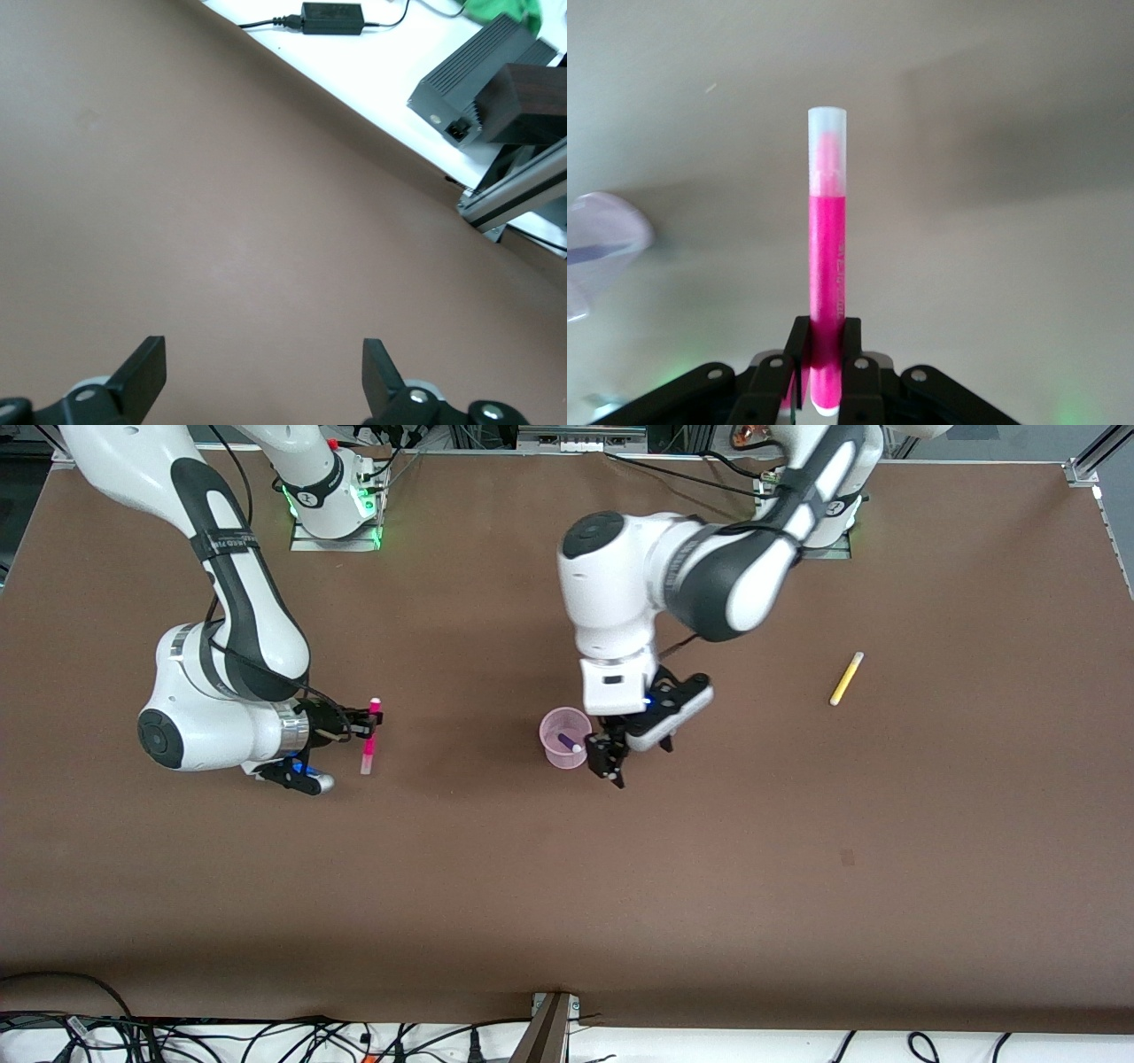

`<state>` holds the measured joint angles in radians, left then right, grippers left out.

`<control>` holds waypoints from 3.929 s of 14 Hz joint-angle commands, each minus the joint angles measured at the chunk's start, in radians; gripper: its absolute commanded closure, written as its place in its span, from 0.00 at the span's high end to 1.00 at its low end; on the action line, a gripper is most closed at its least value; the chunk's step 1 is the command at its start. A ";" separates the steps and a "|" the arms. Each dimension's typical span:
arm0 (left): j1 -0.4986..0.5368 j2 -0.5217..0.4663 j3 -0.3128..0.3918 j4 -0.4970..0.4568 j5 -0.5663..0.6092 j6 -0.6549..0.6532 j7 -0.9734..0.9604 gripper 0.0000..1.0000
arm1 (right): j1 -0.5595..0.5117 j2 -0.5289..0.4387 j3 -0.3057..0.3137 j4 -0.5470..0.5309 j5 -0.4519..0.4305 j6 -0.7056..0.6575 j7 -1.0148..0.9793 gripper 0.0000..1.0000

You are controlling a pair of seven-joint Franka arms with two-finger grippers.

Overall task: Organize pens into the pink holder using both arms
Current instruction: 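Withdraw the left gripper while the right gripper lifts the pink marker, then lower the pink marker into the pink cup with the right gripper, then open the right gripper and draw it back from the cup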

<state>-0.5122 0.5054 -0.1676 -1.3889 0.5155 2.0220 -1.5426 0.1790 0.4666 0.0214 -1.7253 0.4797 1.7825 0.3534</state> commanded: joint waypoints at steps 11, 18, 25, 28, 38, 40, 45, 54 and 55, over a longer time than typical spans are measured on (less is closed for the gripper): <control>0.487 -0.249 -0.012 -0.053 -0.483 -0.417 1.263 1.00 | 0.405 0.021 -0.006 0.113 0.424 0.098 0.535 0.09; 0.570 -0.392 -0.012 -0.351 -0.565 -0.191 1.420 1.00 | 0.438 0.205 -0.008 0.317 0.408 0.140 0.616 0.09; 0.569 -0.386 -0.009 -0.349 -0.552 -0.154 1.516 1.00 | 0.438 0.265 -0.009 0.322 0.353 0.192 0.573 0.10; 0.577 -0.384 0.003 -0.329 -0.549 -0.164 1.590 1.00 | 0.436 0.267 -0.014 0.326 0.344 0.196 0.544 0.10; 0.613 -0.387 0.002 -0.331 -0.548 -0.175 1.540 1.00 | 0.438 0.297 -0.014 0.360 0.257 0.198 0.477 0.55; 0.613 -0.387 0.002 -0.331 -0.546 -0.175 1.535 1.00 | 0.438 0.296 -0.014 0.381 0.257 0.198 0.437 1.00; 0.612 -0.387 -0.001 -0.331 -0.542 -0.175 1.535 1.00 | 0.403 0.256 -0.020 0.431 0.244 0.163 0.423 1.00; 0.612 -0.386 -0.006 -0.331 -0.542 -0.175 1.533 1.00 | 0.163 0.074 -0.060 0.428 -0.014 -0.110 0.154 1.00; 0.612 -0.384 -0.007 -0.331 -0.542 -0.175 1.533 1.00 | 0.174 0.035 -0.058 0.415 -0.111 -0.112 0.156 1.00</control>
<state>0.0933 0.1354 -0.1655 -1.7171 -0.0227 1.8593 0.0025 0.3077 0.6011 -0.0332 -1.2764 0.5130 1.6829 0.4882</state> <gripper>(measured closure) 0.000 0.000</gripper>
